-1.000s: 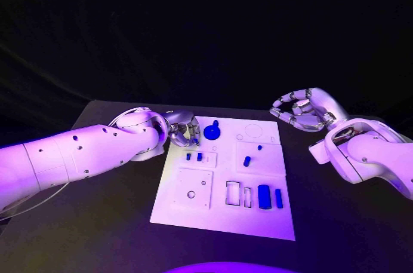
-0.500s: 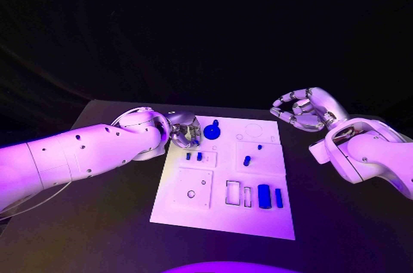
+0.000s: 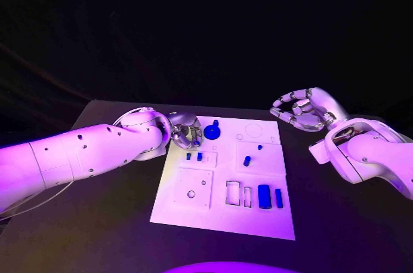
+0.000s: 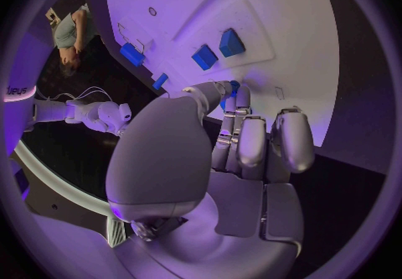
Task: Assemble the parts on the task board
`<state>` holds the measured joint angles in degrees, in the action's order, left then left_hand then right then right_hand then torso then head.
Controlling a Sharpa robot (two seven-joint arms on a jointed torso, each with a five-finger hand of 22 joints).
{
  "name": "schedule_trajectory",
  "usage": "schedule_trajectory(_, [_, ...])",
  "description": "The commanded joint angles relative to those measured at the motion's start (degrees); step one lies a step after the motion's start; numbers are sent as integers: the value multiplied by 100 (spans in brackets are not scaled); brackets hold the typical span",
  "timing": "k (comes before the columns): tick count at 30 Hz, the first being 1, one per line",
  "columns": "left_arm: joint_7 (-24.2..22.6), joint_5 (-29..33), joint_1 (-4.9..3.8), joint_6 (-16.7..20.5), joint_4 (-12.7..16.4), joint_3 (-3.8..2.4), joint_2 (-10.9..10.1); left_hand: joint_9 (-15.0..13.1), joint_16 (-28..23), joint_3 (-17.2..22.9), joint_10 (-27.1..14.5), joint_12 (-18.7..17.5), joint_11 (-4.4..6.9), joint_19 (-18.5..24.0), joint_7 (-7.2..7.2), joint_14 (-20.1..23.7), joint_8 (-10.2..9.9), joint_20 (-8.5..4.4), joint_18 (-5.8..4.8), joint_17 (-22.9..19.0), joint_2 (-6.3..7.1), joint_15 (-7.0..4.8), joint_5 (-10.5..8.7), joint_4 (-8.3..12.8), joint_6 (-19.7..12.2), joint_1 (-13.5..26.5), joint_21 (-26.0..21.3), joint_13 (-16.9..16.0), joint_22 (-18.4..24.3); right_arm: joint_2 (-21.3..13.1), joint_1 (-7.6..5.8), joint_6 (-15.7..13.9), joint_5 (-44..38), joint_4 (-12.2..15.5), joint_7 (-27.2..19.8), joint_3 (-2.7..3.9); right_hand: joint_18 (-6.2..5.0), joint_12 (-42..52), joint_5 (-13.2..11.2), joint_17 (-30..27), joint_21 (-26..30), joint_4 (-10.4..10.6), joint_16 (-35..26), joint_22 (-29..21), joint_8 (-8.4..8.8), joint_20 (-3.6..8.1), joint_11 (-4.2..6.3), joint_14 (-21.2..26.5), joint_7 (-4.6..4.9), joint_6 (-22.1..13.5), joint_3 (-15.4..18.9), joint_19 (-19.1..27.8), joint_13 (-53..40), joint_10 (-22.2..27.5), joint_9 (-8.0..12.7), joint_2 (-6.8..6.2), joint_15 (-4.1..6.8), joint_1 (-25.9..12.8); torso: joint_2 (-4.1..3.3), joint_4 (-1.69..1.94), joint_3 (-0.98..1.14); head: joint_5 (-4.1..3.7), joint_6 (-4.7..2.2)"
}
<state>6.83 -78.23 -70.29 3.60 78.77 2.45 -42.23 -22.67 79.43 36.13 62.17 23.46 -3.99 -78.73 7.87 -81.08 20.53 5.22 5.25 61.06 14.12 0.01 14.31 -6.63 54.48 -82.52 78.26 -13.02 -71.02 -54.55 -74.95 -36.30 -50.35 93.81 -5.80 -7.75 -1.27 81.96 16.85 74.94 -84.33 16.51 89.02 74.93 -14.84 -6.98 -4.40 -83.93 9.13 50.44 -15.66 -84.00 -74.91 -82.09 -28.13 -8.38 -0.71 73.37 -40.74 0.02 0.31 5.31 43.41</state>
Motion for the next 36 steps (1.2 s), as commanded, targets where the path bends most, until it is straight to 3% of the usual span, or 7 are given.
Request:
schedule_trajectory(1, [101,32,-4,-170,-18,0,40,-4,27,-11,23,-40,0,-11,3,-19,-8,-5,-69,10,6,-14,-36,23,51,49,3,7,4,3,2,6,-22,14,-37,1,-35,-24,38,1145,13,3,-21,1138,-36,58,18,-519,-26,-20,-6,-193,-622,11,-10,8,48,-36,-4,-8,-1,-4,-7])
schedule_trajectory(15, [297,-1,-3,-303,-54,11,84,19,19,-35,-1,-118,-10,9,7,0,-67,-9,-64,-33,33,-10,-65,26,-1,98,-16,29,29,-17,1,-3,-22,29,-39,1,-35,-24,38,1145,13,3,-21,1138,-36,58,18,-519,-26,-20,-6,-193,-622,11,-10,8,48,-36,-1,4,-2,-28,17])
schedule_trajectory(28, [274,8,-2,-234,-46,12,57,122,-18,-57,-130,-329,-76,84,71,78,-318,33,-41,-198,159,44,-50,2,-292,256,-95,84,135,-23,0,-8,-22,18,-41,1,-39,-33,41,1135,31,-6,-26,1131,-60,62,25,-517,-34,-11,-6,-184,-612,19,-19,7,54,-54,0,8,-8,-23,12])
schedule_trajectory(29, [272,10,-2,-229,-45,12,56,161,-20,-55,-167,-365,-81,99,92,93,-410,44,-36,-221,185,53,-47,3,-436,276,-111,94,153,-22,0,-7,-22,16,-41,1,-39,-33,41,1135,31,-6,-26,1131,-60,62,25,-517,-34,-11,-6,-184,-612,19,-19,7,54,-54,1,10,-9,-25,11])
schedule_trajectory(36, [277,16,-1,-189,-41,12,43,217,-17,-64,-160,-388,-86,112,118,115,-536,55,-31,-267,206,59,-46,7,-630,308,-128,90,172,-18,1,13,-26,-5,-32,1,-39,-33,41,1135,31,-6,-26,1131,-60,62,25,-517,-34,-11,-6,-184,-612,19,-19,7,54,-54,0,5,-11,-21,13])
